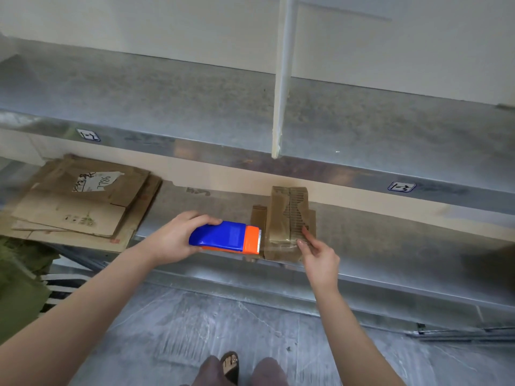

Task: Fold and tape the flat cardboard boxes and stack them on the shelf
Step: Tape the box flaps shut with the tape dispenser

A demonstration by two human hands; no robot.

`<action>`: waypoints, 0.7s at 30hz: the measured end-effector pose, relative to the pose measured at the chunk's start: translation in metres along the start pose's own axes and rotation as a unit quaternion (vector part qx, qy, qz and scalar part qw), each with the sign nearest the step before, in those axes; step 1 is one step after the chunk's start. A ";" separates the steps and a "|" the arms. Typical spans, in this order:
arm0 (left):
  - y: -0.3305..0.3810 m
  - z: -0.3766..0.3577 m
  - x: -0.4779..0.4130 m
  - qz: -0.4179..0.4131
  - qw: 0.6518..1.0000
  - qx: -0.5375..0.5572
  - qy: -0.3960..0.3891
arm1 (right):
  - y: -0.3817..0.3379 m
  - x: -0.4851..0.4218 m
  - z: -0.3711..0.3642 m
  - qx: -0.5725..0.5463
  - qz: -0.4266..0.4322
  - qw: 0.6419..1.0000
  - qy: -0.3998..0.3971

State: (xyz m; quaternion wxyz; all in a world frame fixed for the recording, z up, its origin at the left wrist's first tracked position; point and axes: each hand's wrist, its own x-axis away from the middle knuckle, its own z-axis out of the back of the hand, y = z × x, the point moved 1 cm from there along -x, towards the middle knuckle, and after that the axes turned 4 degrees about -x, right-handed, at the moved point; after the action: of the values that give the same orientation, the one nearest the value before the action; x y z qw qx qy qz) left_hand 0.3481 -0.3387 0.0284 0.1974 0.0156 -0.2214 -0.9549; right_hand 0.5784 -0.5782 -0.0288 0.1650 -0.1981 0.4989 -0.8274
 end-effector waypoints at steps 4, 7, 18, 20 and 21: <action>0.004 -0.002 -0.006 0.000 1.000 -0.019 -0.004 | 0.000 -0.002 0.000 0.000 0.001 1.000 -0.002; 0.009 -0.006 -0.015 0.006 0.999 -0.038 -0.022 | 0.001 -0.004 0.002 -0.011 -0.004 1.000 -0.013; 0.001 -0.019 -0.004 0.034 0.996 0.065 -0.053 | 0.001 -0.005 0.005 -0.016 -0.003 1.000 -0.015; -0.007 -0.011 0.002 0.049 0.996 0.065 -0.042 | 0.000 -0.003 0.002 -0.006 0.005 1.000 -0.011; -0.008 -0.007 0.003 0.051 0.996 0.062 -0.039 | -0.001 -0.001 0.000 -0.002 0.010 1.000 -0.003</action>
State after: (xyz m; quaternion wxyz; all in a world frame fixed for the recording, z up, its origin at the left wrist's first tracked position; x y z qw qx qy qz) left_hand 0.3435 -0.3364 0.0185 0.2357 -0.0206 -0.2885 -0.9278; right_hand 0.5794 -0.5778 -0.0282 0.1737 -0.1958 0.5022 -0.8242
